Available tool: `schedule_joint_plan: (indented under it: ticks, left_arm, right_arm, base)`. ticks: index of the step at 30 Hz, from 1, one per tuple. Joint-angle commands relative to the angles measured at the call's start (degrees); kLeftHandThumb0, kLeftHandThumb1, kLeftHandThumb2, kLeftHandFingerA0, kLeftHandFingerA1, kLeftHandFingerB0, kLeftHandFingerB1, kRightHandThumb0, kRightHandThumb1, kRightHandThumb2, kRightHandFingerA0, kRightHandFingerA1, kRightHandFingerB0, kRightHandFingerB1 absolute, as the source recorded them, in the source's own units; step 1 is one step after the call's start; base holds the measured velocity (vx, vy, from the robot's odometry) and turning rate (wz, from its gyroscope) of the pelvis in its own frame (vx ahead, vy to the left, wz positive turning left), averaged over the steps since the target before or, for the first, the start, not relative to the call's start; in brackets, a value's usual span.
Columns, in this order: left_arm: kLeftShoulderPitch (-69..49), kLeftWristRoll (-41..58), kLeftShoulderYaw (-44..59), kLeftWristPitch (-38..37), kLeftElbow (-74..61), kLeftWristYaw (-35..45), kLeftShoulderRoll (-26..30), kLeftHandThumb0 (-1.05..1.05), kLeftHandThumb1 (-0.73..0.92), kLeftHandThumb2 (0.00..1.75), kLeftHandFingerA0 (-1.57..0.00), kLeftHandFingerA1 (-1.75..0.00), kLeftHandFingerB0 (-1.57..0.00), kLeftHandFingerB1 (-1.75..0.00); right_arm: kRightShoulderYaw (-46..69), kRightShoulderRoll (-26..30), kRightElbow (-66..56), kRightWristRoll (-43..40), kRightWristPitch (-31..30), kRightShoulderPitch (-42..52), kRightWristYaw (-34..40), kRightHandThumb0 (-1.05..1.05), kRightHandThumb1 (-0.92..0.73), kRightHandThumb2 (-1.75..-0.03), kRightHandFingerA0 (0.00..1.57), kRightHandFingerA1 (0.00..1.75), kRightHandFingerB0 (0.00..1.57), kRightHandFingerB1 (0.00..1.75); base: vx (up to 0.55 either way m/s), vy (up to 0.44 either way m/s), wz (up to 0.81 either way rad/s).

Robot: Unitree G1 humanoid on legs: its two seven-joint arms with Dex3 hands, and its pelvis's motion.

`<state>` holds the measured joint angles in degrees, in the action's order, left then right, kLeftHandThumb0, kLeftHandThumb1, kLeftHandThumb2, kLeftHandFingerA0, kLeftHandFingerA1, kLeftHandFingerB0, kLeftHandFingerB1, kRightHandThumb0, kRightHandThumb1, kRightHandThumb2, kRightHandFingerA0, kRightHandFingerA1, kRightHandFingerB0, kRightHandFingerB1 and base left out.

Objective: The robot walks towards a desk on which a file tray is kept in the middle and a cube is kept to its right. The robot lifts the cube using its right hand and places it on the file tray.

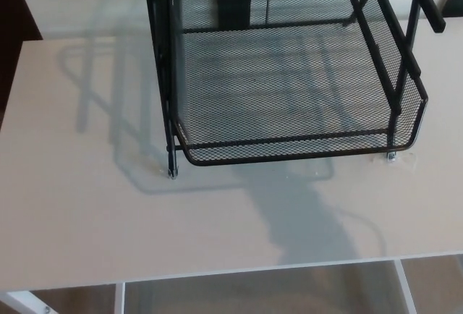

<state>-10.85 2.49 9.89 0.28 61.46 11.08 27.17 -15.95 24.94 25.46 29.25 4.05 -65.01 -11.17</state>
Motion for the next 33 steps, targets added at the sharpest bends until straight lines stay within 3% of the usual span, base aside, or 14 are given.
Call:
schedule_joint_plan:
  ticks: [1,7,11,16,21,22,23,24,25,26,27,31,32,33]
  left_arm:
    - [0.4,-1.9,-0.6,-4.1,1.9,-2.5,0.8,-0.68,0.66,0.83,-0.55,-0.87,-0.41,-0.79]
    - [0.3,-1.3,-0.2,-3.7,2.8,-2.2,0.7,-0.70,0.65,0.86,-0.53,-0.86,-0.40,-0.79]
    - [0.2,-1.3,-0.2,-4.3,2.9,-1.8,0.8,-0.69,0.66,0.81,-0.51,-0.90,-0.33,-0.80]
    - [1.2,-1.0,-0.1,-3.8,3.2,-2.1,0.7,-0.69,0.66,0.81,-0.53,-0.87,-0.38,-0.77]
    - [0.4,-1.9,-1.0,-4.9,2.6,-1.9,1.1,-0.75,0.65,0.85,-0.52,-0.83,-0.37,-0.77]
    - [0.2,-1.5,-0.8,-4.7,2.1,-1.7,1.1,-0.72,0.66,0.81,-0.55,-0.91,-0.36,-0.83]
    - [0.2,-1.5,-0.7,-4.8,2.2,-1.8,1.0,-0.72,0.66,0.81,-0.55,-0.91,-0.36,-0.83]
    - [0.3,-1.8,-1.0,-4.8,2.3,-1.9,1.0,-0.72,0.67,0.80,-0.55,-0.88,-0.38,-0.79]
    - [0.3,-1.8,-1.0,-4.9,2.4,-1.9,1.0,-0.73,0.67,0.80,-0.55,-0.85,-0.38,-0.77]
    - [0.3,-1.3,-0.6,-4.7,2.5,-1.9,0.8,-0.73,0.67,0.80,-0.54,-0.85,-0.39,-0.78]
    - [0.2,-1.6,-0.8,-4.9,2.5,-2.1,0.9,-0.71,0.65,0.83,-0.53,-0.83,-0.40,-0.77]
    - [0.6,-1.7,-0.8,-5.2,3.7,-2.4,1.0,-0.71,0.65,0.83,-0.55,-0.84,-0.41,-0.77]
    - [1.0,-1.8,-0.8,-5.0,4.1,-2.6,0.9,-0.68,0.66,0.84,-0.56,-0.85,-0.42,-0.78]
    - [1.2,-1.8,-0.7,-4.7,4.6,-2.7,0.8,-0.68,0.67,0.80,-0.57,-0.86,-0.39,-0.77]
  right_arm:
    - [-5.5,-9.2,3.0,-8.3,-12.8,6.9,-21.0,-0.08,-0.59,-0.97,1.09,1.11,0.92,0.78]
    - [-7.0,-11.3,5.5,-6.6,-13.4,11.0,-21.0,-0.14,-0.68,-0.88,1.04,1.11,0.93,0.71]
    - [-9.5,-9.8,4.2,-3.6,-11.0,12.1,-21.1,-0.14,-0.65,-0.86,1.03,1.13,0.90,0.68]
    - [-12.8,-8.2,2.7,-0.6,-10.1,12.7,-22.3,-0.20,-0.69,-0.79,1.00,1.07,0.89,0.67]
    - [-13.0,-8.0,3.3,-2.3,-8.4,13.7,-23.6,-0.24,-0.71,-0.73,1.11,1.18,0.81,0.70]
    - [-13.2,-7.6,2.1,-1.4,-9.2,13.7,-23.2,-0.29,-0.77,-0.62,0.95,0.87,0.64,0.50]
    - [-13.3,-7.7,2.2,-1.3,-9.3,13.6,-23.2,-0.29,-0.77,-0.62,0.95,0.87,0.64,0.50]
    - [-13.3,-7.4,1.3,-1.1,-9.5,13.6,-23.2,-0.33,-0.72,-0.61,0.70,0.83,0.42,0.42]
    - [-13.8,-7.1,1.0,-0.2,-9.8,13.1,-23.3,-0.52,-0.64,-0.60,0.06,0.38,0.10,0.28]
    - [-14.7,-6.6,0.5,1.4,-10.8,11.9,-24.0,-0.67,-0.38,-0.78,0.00,0.20,0.00,0.25]
    - [-14.8,-6.4,0.3,1.6,-10.6,11.5,-23.7,-0.80,-0.41,-0.75,0.00,0.11,0.04,0.12]
    - [-13.9,-6.3,-1.0,2.1,-10.1,11.7,-21.2,-0.93,-0.52,-0.78,0.00,0.08,0.00,0.06]
    - [-12.8,-6.5,-2.5,1.7,-10.6,11.3,-20.5,-0.90,-0.52,-0.85,0.00,0.25,0.00,0.10]
    - [-12.4,-6.6,-3.5,2.2,-11.4,11.0,-19.8,-0.88,-0.51,-0.86,0.00,0.26,0.00,0.14]
  base:
    - [0.00,0.000,0.00]
    - [0.00,0.000,0.00]
    - [0.00,0.000,0.00]
    - [0.00,0.000,0.00]
    - [0.00,0.000,0.00]
    - [0.00,0.000,0.00]
    - [0.00,0.000,0.00]
    - [0.00,0.000,0.00]
    - [0.00,0.000,0.00]
    - [0.00,0.000,0.00]
    - [0.00,0.000,0.00]
    - [0.00,0.000,0.00]
    - [0.00,0.000,0.00]
    - [0.00,0.000,0.00]
